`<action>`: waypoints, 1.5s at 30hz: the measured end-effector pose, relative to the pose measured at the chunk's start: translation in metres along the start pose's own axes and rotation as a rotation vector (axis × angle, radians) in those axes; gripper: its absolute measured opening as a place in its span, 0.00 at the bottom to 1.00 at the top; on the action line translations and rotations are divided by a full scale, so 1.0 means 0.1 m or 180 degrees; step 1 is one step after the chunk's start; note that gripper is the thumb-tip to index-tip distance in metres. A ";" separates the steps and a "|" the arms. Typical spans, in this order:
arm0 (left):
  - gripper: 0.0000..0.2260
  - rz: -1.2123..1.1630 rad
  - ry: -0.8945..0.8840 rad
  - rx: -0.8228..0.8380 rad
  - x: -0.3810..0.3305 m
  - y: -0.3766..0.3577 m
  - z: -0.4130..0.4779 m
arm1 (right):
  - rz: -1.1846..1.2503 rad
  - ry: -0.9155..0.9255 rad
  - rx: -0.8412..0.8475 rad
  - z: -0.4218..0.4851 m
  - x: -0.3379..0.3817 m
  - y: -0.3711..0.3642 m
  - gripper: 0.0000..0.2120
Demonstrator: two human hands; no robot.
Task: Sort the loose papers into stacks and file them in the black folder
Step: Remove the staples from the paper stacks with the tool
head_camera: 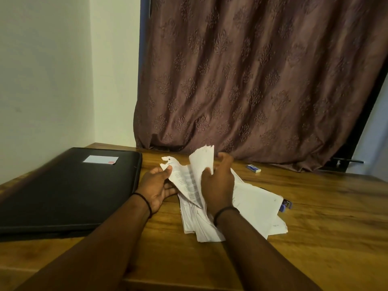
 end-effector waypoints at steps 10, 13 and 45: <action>0.19 0.0001 0.0343 0.0484 0.01 -0.06 0.00 | 0.0079 0.0370 0.0868 -0.08 0.01 -0.13 0.07; 0.19 -0.0077 0.0259 0.0525 0.03 -0.05 0.01 | 0.0040 0.0478 0.1204 -0.13 0.01 -0.19 0.08; 0.17 -0.0271 0.0263 0.0318 0.05 -0.03 0.01 | -0.0667 0.0759 0.0748 -0.16 0.10 -0.11 0.12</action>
Point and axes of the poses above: each hand's wrist, its own z-axis towards the middle knuckle, its own y-axis out of the back of the hand, x = y × z, the point moved 3 cm from there along z, towards the middle knuckle, and after that the axes turned 11 degrees about x, right-handed, at the moved point
